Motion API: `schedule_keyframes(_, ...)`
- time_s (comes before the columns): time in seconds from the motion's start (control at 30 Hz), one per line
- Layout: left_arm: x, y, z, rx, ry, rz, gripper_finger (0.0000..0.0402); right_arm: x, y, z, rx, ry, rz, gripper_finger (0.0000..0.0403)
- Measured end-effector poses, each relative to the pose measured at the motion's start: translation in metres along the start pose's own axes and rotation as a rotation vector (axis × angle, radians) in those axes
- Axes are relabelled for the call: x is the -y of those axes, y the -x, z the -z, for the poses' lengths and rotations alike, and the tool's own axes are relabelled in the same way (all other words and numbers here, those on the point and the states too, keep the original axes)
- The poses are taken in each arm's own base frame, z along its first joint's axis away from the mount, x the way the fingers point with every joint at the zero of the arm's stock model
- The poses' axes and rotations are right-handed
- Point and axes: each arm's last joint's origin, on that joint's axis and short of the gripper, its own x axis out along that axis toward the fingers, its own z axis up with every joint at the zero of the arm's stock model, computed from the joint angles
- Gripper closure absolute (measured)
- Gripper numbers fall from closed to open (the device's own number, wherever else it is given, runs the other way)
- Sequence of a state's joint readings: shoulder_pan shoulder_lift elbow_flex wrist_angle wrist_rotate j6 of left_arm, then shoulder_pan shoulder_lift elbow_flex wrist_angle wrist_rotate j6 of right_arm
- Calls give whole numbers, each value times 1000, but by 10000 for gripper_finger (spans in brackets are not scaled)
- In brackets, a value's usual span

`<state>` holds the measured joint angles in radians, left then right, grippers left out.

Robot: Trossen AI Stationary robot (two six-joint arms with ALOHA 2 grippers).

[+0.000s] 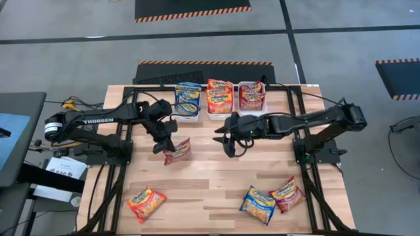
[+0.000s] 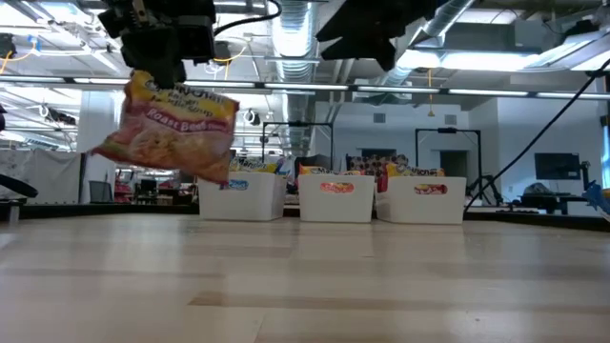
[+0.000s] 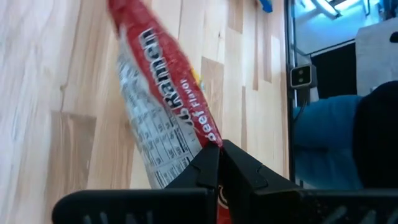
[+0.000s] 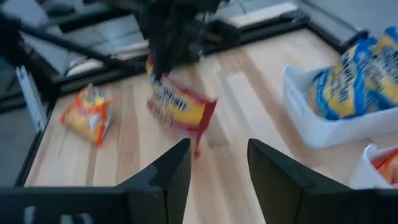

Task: Sort Maruchan noodles
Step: Put the red noodle pack into the right white bin

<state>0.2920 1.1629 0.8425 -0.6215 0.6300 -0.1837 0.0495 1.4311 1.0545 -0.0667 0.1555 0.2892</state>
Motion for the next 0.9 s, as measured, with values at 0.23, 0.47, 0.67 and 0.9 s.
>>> schedule_keyframes(0.23, 2, 0, -8, 72, -11, 16, 401, 11, -15, -21, 97, -32, 24, 195)
schedule_keyframes(0.47, 3, 0, -11, 93, -20, 23, 401, 17, -2, -64, 175, 90, 39, 161)
schedule_keyframes(0.67, 4, 0, -12, 106, -35, 27, 401, 27, -18, -63, 65, 177, -135, 157)
schedule_keyframes(0.9, 4, 0, -13, 115, -43, 30, 401, 27, -62, -36, -16, 215, -185, 157)
